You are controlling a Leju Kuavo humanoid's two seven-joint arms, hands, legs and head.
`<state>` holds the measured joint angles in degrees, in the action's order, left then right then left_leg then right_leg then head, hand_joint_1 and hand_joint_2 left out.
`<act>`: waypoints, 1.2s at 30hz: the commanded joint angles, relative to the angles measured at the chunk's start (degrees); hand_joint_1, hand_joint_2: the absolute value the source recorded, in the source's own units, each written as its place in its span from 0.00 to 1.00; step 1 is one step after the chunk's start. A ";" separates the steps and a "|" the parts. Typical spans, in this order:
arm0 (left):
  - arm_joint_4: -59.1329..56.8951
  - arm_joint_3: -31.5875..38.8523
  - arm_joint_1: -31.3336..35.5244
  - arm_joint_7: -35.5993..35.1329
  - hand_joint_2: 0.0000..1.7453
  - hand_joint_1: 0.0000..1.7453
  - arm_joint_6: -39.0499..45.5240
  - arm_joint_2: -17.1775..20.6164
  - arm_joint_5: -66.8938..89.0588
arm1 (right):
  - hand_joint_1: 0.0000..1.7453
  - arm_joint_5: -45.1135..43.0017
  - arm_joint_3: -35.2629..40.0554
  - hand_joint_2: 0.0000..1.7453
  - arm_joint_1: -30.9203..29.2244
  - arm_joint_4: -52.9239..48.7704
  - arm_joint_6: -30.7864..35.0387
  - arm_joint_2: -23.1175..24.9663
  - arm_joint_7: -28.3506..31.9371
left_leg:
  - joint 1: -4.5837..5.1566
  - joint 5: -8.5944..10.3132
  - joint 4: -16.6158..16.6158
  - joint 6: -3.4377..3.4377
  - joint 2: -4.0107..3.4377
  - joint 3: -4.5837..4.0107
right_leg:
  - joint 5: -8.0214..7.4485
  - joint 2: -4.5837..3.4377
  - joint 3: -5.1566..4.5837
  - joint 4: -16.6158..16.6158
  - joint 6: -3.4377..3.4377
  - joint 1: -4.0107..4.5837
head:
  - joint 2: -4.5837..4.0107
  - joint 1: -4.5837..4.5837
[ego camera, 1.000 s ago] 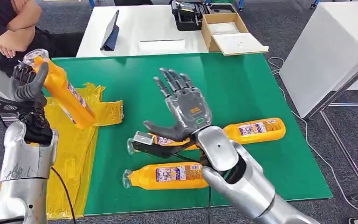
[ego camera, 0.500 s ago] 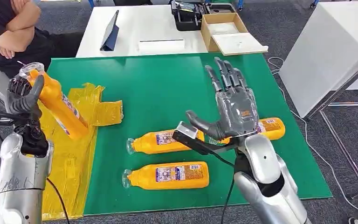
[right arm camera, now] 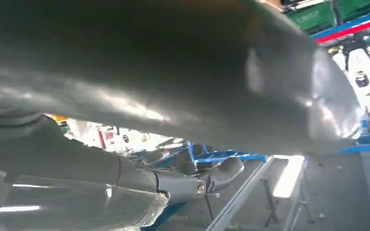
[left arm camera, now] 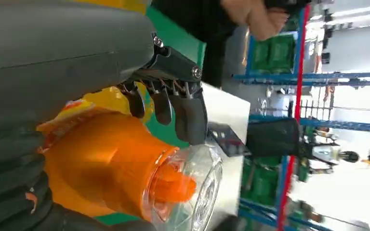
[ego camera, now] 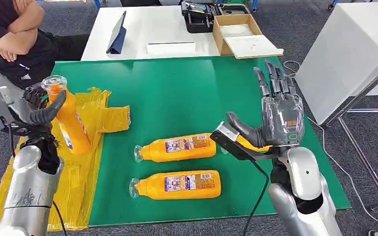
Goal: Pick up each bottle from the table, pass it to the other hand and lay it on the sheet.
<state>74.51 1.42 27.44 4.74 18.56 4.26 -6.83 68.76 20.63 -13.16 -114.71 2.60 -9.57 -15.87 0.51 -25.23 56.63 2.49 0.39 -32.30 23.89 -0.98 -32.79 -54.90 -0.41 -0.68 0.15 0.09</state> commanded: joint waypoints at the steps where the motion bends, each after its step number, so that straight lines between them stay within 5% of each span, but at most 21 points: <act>1: -9.95 -11.97 3.76 -0.46 1.00 1.00 1.10 4.21 19.14 | 0.00 -1.41 -2.24 0.00 4.47 0.86 1.98 -3.39 1.90 | -0.01 0.00 -0.04 -0.12 0.14 0.10 | 0.05 0.21 0.15 0.03 0.04 0.01 | 0.00 0.00; 7: -10.57 -19.33 1.10 -1.40 1.00 1.00 -1.07 6.73 31.84 | 0.00 -4.49 -1.88 0.00 7.00 0.41 2.88 -4.43 3.06 | 0.01 -0.03 -0.08 -0.11 0.03 0.15 | 0.04 0.12 0.16 0.05 0.04 -0.02 | 0.00 0.02; 20: -12.22 -23.46 -4.89 -2.67 1.00 1.00 -1.97 5.19 39.72 | 0.00 -6.10 -0.33 0.00 11.49 -0.93 2.79 -5.35 5.43 | 0.00 -0.05 -0.11 -0.12 0.00 0.20 | 0.05 0.11 0.22 0.09 0.04 -0.01 | 0.00 0.00; 21: -11.41 -23.05 -5.32 -2.77 1.00 0.72 -1.98 5.10 39.53 | 0.00 -6.10 -0.39 0.00 11.93 -1.13 3.02 -5.44 5.44 | 0.01 -0.05 -0.09 -0.09 -0.02 0.14 | 0.04 0.07 0.14 0.06 0.03 -0.02 | 0.00 0.00; 22: -10.21 -21.77 -6.02 -2.96 1.00 0.00 -2.40 4.62 37.77 | 0.00 -6.14 -0.30 0.00 12.31 -1.43 3.21 -5.42 5.50 | -0.01 -0.09 -0.10 -0.17 -0.02 0.25 | 0.08 0.11 0.26 0.09 0.05 0.00 | 0.00 -0.02; 23: -9.24 -20.92 -6.46 -3.62 1.00 0.00 -3.31 4.58 36.47 | 0.00 -6.35 -0.15 0.00 12.45 -1.40 3.06 -5.31 5.52 | -0.01 -0.14 -0.10 -0.24 -0.01 0.35 | 0.13 0.16 0.36 0.08 0.07 0.00 | 0.00 0.00; 24: -8.74 -20.60 -6.59 -3.94 0.00 0.00 -3.59 4.68 36.14 | 0.00 -6.39 0.01 0.00 12.44 -1.35 3.05 -5.19 5.50 | -0.02 -0.09 -0.07 -0.14 -0.04 0.17 | 0.06 0.08 0.18 0.06 0.04 0.01 | 0.00 0.00; 36: -1.39 -15.19 -9.92 -1.09 0.00 0.00 -4.59 4.57 25.34 | 0.00 -6.36 -0.99 0.00 13.91 -1.53 4.01 -4.49 5.45 | -0.03 -0.13 -0.03 -0.24 -0.02 0.25 | 0.11 0.14 0.25 0.02 0.08 0.02 | 0.00 -0.02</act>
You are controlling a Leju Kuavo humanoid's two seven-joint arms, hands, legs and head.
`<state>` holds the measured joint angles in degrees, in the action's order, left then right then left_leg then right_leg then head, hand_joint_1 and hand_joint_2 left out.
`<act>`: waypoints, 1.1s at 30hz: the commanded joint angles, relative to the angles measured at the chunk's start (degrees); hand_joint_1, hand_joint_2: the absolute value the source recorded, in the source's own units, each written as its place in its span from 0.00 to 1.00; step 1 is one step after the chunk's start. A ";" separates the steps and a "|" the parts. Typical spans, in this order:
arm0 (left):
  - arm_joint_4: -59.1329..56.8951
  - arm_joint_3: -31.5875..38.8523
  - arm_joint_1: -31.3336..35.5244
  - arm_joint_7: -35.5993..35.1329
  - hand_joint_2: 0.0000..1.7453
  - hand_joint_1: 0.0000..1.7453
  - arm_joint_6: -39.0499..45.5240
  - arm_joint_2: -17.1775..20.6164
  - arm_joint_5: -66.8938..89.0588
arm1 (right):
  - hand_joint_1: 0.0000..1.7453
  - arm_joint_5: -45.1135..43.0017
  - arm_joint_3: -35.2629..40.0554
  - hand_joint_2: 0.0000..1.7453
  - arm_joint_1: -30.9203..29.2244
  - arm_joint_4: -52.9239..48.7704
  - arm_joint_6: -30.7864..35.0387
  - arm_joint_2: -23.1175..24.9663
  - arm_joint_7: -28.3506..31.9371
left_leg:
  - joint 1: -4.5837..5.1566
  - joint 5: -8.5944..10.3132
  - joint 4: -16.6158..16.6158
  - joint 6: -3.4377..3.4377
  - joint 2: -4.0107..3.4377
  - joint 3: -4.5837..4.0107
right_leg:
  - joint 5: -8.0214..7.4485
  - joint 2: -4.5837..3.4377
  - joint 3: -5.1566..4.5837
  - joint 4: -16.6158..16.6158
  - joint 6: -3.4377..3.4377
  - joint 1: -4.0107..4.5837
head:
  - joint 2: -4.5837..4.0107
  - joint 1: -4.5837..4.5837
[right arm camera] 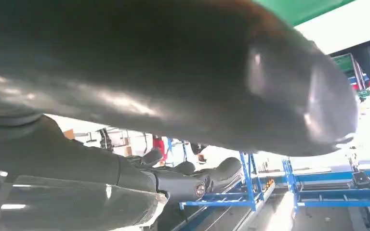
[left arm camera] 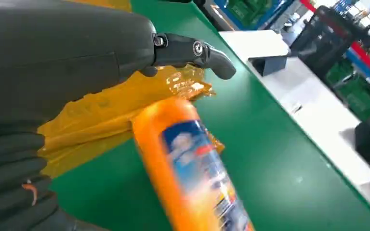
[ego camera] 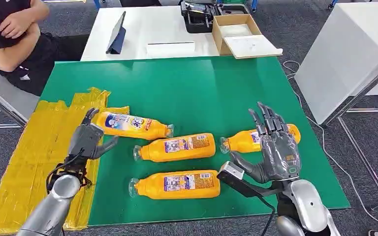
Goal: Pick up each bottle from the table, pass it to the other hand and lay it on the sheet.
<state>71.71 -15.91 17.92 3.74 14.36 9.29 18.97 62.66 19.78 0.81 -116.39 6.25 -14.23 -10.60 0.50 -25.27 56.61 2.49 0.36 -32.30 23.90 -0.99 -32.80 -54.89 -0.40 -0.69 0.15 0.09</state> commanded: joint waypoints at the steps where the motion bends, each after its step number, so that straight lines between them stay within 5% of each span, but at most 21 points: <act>1: 2.88 3.85 -1.10 1.97 0.00 0.00 0.65 -1.35 -4.04 | 0.00 -0.36 -0.68 0.00 0.30 0.14 0.85 0.44 0.33 | -0.01 -0.02 -0.02 -0.11 -0.01 0.07 | 0.02 0.05 0.07 0.02 0.03 0.01 | 0.00 0.00; 7: 22.91 13.35 -8.52 6.85 0.00 0.00 1.67 -0.48 -20.57 | 0.00 -1.12 -4.87 0.00 3.85 -1.18 4.48 1.73 4.35 | -0.08 -0.18 0.08 -0.23 -0.14 0.14 | 0.13 0.00 0.14 -0.03 0.07 0.08 | 0.00 0.00; 16: 23.17 13.50 -9.18 8.01 0.00 0.00 1.73 -0.52 -21.10 | 0.00 -1.34 -5.36 0.00 4.30 -1.24 4.75 2.07 5.27 | -0.02 -0.05 -0.03 -0.14 -0.02 0.06 | 0.04 0.04 0.05 0.03 0.05 0.02 | 0.00 0.00; 20: 31.05 17.48 -16.14 11.44 0.00 0.00 0.55 0.58 -29.76 | 0.00 -5.00 -8.15 0.00 6.52 -0.68 5.81 0.67 7.73 | -0.02 -0.14 -0.05 -0.20 -0.18 0.19 | 0.07 -0.08 0.15 0.05 0.08 0.02 | 0.00 -0.02; 21: 33.37 17.96 -18.72 11.85 0.00 0.00 0.16 1.75 -30.95 | 0.00 -8.86 -9.32 1.00 7.09 -0.20 4.67 -0.33 8.75 | -0.03 -0.13 -0.06 -0.18 -0.20 0.16 | 0.05 -0.10 0.15 0.07 0.07 0.03 | 0.00 -0.02; 27: 38.69 17.56 -27.21 13.75 0.00 0.00 -3.48 6.19 -38.31 | 0.00 -18.41 -15.95 1.00 8.40 4.34 1.24 -5.36 14.38 | -0.03 -0.15 -0.06 -0.15 -0.16 0.17 | 0.08 -0.06 0.14 0.08 0.05 0.03 | 0.00 0.00; 33: 34.24 14.83 -25.54 15.08 0.00 0.00 -3.52 7.45 -43.13 | 0.00 -49.32 -20.53 1.00 4.78 11.31 -2.46 -2.83 26.60 | -0.03 -0.16 -0.11 -0.21 -0.12 0.21 | 0.03 -0.01 0.21 0.14 0.08 0.04 | 0.00 0.00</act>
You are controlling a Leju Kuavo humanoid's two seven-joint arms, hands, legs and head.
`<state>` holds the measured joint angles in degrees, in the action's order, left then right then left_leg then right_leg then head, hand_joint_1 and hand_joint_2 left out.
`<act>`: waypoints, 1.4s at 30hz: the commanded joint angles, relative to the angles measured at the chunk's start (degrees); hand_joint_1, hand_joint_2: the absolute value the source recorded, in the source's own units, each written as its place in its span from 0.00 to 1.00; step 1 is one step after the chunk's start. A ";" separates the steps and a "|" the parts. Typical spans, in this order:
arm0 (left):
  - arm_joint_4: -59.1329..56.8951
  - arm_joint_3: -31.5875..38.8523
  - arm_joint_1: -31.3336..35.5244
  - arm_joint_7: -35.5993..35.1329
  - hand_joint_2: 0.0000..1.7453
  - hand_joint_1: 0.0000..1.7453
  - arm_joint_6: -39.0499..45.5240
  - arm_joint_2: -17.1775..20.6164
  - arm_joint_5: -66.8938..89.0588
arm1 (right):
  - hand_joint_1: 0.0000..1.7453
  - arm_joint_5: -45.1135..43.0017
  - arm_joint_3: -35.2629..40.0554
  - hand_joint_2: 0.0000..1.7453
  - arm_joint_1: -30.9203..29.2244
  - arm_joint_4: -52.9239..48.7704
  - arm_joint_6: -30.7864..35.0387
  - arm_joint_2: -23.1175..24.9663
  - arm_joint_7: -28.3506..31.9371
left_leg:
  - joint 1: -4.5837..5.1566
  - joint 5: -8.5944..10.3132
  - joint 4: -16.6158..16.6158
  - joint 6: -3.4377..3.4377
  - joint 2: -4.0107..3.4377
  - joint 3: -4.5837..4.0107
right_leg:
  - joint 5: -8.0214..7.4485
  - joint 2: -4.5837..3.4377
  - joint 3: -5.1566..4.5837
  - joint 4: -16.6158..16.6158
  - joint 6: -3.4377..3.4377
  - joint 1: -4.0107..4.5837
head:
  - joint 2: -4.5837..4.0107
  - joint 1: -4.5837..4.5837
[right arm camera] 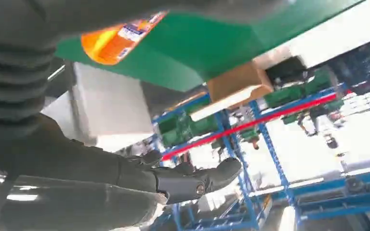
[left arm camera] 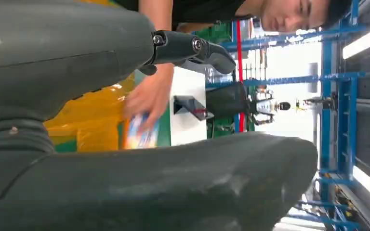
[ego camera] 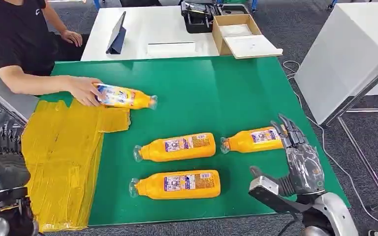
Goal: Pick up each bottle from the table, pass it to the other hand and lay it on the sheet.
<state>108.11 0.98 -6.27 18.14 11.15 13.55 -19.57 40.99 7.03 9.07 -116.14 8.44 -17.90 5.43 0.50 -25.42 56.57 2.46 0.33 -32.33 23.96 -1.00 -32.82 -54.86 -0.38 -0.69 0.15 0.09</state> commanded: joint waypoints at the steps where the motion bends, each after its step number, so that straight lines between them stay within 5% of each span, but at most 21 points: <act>1: -2.55 -3.03 -0.58 1.23 0.00 0.00 0.27 2.82 -3.87 | 0.00 -29.69 -7.67 1.00 -3.12 10.67 -4.32 1.39 11.25 | -0.02 0.03 -0.07 -0.15 0.01 0.17 | -0.03 0.08 0.19 0.09 0.05 0.03 | 0.00 0.00; 4: -2.62 -6.13 0.82 1.28 0.00 0.00 1.61 2.39 -2.41 | 0.00 -33.14 -5.78 1.00 -0.27 8.66 -4.02 1.17 11.38 | -0.01 0.07 -0.10 -0.13 0.17 0.20 | -0.01 0.23 0.22 0.11 0.05 0.03 | 0.00 0.02; 8: -2.03 -6.32 0.56 1.64 0.00 0.00 3.49 2.12 -1.84 | 0.00 -60.76 -7.78 1.00 1.25 9.44 -16.42 1.81 7.95 | -0.02 0.03 -0.08 -0.15 0.17 0.30 | 0.03 0.25 0.30 0.11 0.07 0.05 | 0.00 0.00; 9: -2.18 -6.18 0.39 1.59 0.00 0.00 3.54 2.07 -1.98 | 0.00 -63.56 -8.16 0.00 0.98 10.48 -17.87 1.28 6.76 | -0.03 0.05 -0.06 -0.08 0.11 0.22 | -0.01 0.17 0.22 0.09 0.05 0.05 | 0.00 0.00; 18: -1.48 -4.75 -1.66 1.56 0.00 0.00 2.94 1.48 -1.79 | 0.00 -66.96 -10.92 0.00 -2.89 17.87 -23.19 -1.73 2.84 | -0.04 0.02 -0.06 -0.12 -0.03 0.29 | -0.03 0.07 0.29 0.13 0.03 0.06 | 0.00 0.00; 31: -1.63 -4.20 -1.81 0.74 0.00 0.00 2.97 0.73 -1.19 | 0.00 -64.42 -10.45 0.00 -7.01 21.42 -24.43 0.59 2.07 | -0.01 -0.02 -0.10 -0.22 -0.03 0.38 | 0.03 0.11 0.35 0.11 0.08 0.03 | 0.00 0.00; 36: -2.03 -4.70 0.13 -0.89 0.00 0.00 2.85 -0.41 -0.26 | 0.00 -57.65 -9.67 0.00 -11.62 24.12 -23.99 0.71 0.98 | -0.03 -0.01 -0.05 -0.22 -0.16 0.36 | -0.03 -0.01 0.32 0.09 0.07 0.05 | 0.00 0.00; 39: -2.55 -4.97 1.11 -1.65 0.00 0.00 2.04 -1.45 0.34 | 0.00 -41.65 -9.63 0.00 -14.96 26.32 -22.11 -2.60 -1.17 | 0.00 0.06 -0.02 -0.12 -0.08 0.23 | -0.07 0.05 0.21 0.06 0.03 0.01 | 0.00 0.00; 40: -2.62 -4.96 1.25 -1.78 0.00 0.00 1.84 -1.54 0.58 | 0.00 -37.07 -10.13 1.00 -16.28 27.11 -22.16 -3.24 -2.36 | 0.00 0.04 -0.01 -0.17 -0.08 0.27 | -0.05 0.08 0.26 0.06 0.04 0.02 | 0.00 0.00; 42: -3.14 -5.11 1.48 -1.98 0.00 0.00 1.25 -1.47 0.60 | 0.00 -33.34 -11.54 1.00 -19.08 29.29 -24.08 -3.49 -3.94 | 0.03 0.06 -0.01 -0.10 -0.11 0.19 | -0.08 0.01 0.16 0.05 0.01 -0.01 | 0.00 0.00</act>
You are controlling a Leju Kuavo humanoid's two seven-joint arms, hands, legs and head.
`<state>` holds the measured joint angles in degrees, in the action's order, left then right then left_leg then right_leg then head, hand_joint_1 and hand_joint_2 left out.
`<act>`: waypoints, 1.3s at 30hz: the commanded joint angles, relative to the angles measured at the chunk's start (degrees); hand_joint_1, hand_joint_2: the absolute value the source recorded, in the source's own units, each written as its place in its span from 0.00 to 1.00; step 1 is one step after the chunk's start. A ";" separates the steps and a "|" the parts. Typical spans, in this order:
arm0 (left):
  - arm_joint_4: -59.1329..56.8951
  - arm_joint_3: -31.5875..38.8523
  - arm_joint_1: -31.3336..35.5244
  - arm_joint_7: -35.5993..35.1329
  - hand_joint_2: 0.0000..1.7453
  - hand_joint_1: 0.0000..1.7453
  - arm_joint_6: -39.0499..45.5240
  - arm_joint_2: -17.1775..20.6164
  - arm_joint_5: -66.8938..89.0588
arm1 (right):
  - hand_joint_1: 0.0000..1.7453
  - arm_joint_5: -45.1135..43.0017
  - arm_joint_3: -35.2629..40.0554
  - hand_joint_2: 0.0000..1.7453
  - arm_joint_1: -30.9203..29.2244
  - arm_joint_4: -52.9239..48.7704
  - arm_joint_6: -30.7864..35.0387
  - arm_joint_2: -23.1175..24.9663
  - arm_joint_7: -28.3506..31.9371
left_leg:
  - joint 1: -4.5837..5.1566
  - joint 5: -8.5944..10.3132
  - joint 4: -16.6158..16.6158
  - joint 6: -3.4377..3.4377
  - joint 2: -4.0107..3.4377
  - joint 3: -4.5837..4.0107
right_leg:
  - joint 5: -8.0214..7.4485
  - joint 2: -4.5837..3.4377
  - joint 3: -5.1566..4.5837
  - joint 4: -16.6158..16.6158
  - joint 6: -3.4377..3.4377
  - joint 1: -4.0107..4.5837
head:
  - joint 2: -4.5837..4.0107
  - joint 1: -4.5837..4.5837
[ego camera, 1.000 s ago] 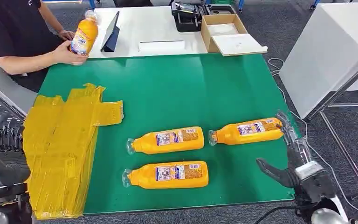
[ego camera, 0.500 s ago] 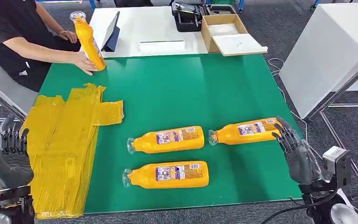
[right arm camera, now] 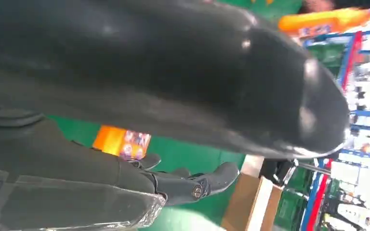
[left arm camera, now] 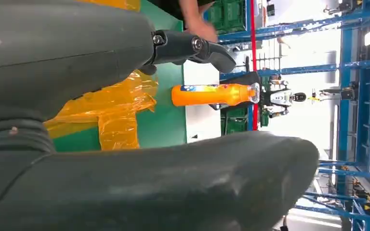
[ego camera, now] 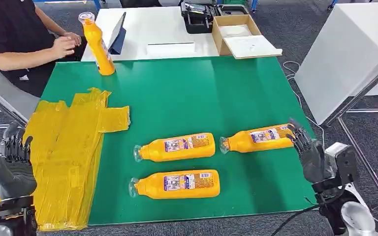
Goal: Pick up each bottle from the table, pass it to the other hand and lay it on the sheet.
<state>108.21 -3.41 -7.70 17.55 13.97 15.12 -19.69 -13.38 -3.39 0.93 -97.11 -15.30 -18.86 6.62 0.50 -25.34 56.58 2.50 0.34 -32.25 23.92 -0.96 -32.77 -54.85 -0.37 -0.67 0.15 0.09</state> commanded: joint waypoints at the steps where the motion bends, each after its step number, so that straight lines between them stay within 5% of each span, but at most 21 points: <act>1: -3.37 -0.73 2.95 -1.36 0.00 0.00 -1.61 -3.03 0.72 | 0.00 21.14 -1.32 1.00 -11.22 10.51 -0.64 -2.48 -5.13 | 0.04 0.01 -0.04 -0.09 -0.09 0.10 | -0.04 -0.03 0.08 0.05 0.00 -0.04 | 0.00 0.00; 7: -7.80 -2.26 6.79 -1.72 0.00 0.00 -2.67 -3.35 0.10 | 0.00 15.02 -0.26 1.00 -17.39 16.11 -0.19 -0.19 -3.65 | 0.06 0.01 -0.07 -0.19 -0.15 0.26 | -0.06 -0.05 0.22 0.09 0.02 -0.05 | 0.00 0.00; 10: -8.32 -3.24 8.04 -1.77 0.00 0.00 -2.89 -3.82 0.62 | 0.00 18.58 3.71 1.00 -16.22 16.59 1.02 -3.11 -3.43 | 0.02 0.04 -0.06 -0.12 0.05 0.20 | -0.04 0.11 0.22 0.11 0.00 -0.02 | 0.00 0.00; 14: -9.75 -3.61 9.95 -2.12 0.00 0.00 -3.53 -3.24 0.20 | 0.00 18.88 7.25 1.00 -21.28 21.38 -0.87 -6.56 -4.07 | 0.06 0.02 -0.01 -0.13 -0.03 0.14 | -0.06 -0.01 0.14 0.03 -0.01 -0.07 | 0.00 0.04; 17: -11.27 -4.88 12.36 -2.33 0.00 0.00 -4.76 -3.29 -0.39 | 0.00 27.02 13.66 1.00 -26.33 24.21 -1.80 -12.00 -5.47 | 0.06 -0.03 0.01 -0.21 -0.09 0.22 | -0.03 -0.01 0.23 0.03 0.00 -0.07 | 0.00 0.02; 31: -16.13 -11.05 19.39 -2.76 0.00 0.00 -5.68 -2.04 -1.76 | 0.00 29.72 24.14 1.00 -25.93 24.37 -11.95 -26.05 -4.05 | 0.08 0.03 0.07 -0.13 0.29 0.07 | 0.02 0.31 0.19 -0.02 -0.01 -0.09 | 0.00 0.00; 35: -17.51 -11.96 22.00 -2.91 0.00 0.00 -5.96 -2.01 -2.84 | 0.00 32.69 27.06 1.00 -23.67 23.76 -14.03 -27.42 -2.90 | 0.04 0.08 0.02 -0.12 0.39 0.09 | 0.00 0.40 0.21 0.04 0.01 -0.06 | 0.00 0.00; 39: -18.19 -13.10 23.30 -3.14 0.00 0.00 -5.86 -2.57 -3.06 | 0.00 40.14 30.53 1.00 -26.02 27.91 -12.17 -23.60 -2.67 | 0.00 0.06 0.00 -0.07 0.23 0.12 | -0.05 0.21 0.21 0.09 -0.01 -0.02 | 0.00 0.00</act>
<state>96.11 -12.65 10.37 15.02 8.17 13.31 -22.34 19.73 17.24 -21.67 -76.04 -28.41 -44.43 3.54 0.54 -25.27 56.64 2.57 0.57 -32.32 23.87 -0.80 -32.77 -54.86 -0.44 -0.73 0.15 0.09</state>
